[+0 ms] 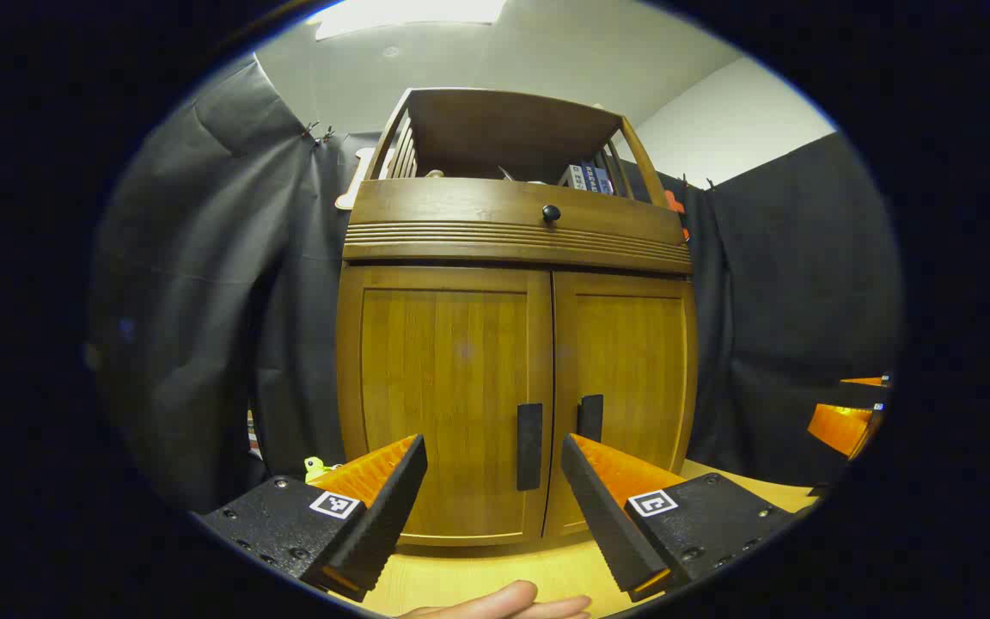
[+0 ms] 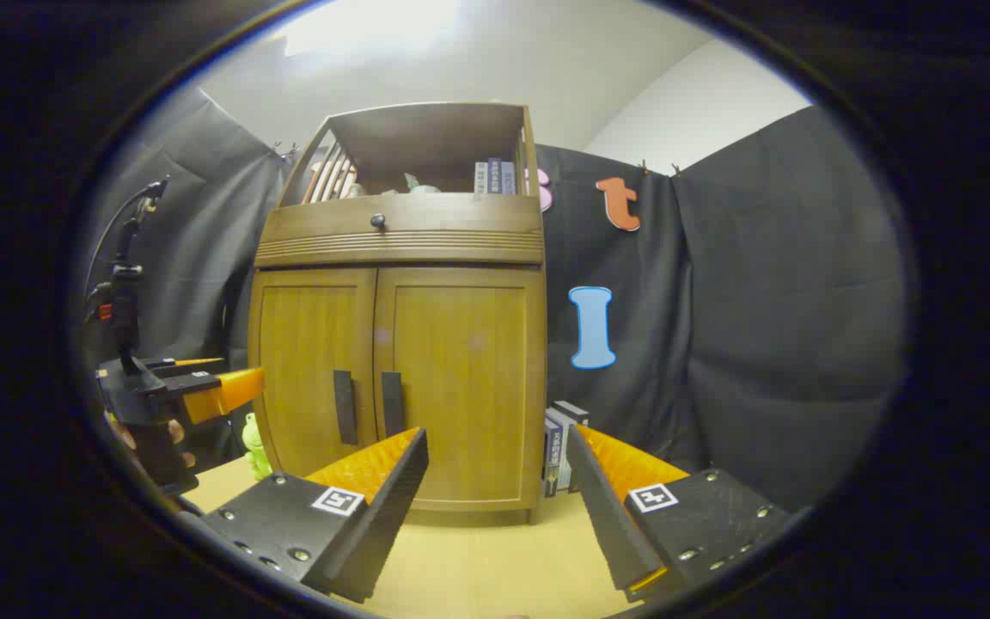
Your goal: Open the right door of the double-door shoe cabinet with the right hand, and open the left door with the left hand.
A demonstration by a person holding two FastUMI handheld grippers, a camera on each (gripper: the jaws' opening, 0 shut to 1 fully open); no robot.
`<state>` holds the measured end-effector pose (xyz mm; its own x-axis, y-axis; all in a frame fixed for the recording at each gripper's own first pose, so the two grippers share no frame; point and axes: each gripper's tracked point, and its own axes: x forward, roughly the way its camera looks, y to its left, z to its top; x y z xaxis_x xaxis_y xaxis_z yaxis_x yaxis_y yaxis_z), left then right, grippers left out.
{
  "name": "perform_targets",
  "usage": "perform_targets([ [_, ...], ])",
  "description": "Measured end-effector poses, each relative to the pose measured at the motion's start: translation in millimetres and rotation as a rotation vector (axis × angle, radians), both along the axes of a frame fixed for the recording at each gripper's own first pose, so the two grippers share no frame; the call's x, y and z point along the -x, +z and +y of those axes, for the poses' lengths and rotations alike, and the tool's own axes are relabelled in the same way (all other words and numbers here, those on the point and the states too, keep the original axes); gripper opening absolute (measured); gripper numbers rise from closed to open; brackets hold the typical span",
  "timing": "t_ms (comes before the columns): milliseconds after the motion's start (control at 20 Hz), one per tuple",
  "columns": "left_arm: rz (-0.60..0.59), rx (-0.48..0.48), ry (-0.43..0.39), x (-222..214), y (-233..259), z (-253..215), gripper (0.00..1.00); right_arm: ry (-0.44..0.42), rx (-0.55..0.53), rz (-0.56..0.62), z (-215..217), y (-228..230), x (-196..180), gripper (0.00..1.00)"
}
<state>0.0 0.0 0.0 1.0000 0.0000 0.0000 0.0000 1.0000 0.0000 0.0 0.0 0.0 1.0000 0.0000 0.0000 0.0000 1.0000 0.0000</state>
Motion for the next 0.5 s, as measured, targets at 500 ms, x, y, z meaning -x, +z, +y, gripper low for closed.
perform_targets([
  [500, -0.005, 0.031, -0.027, -4.1, 0.8, 12.3, 0.96, 0.008, 0.033, -0.008, 20.1, 13.2, -7.0, 0.96],
])
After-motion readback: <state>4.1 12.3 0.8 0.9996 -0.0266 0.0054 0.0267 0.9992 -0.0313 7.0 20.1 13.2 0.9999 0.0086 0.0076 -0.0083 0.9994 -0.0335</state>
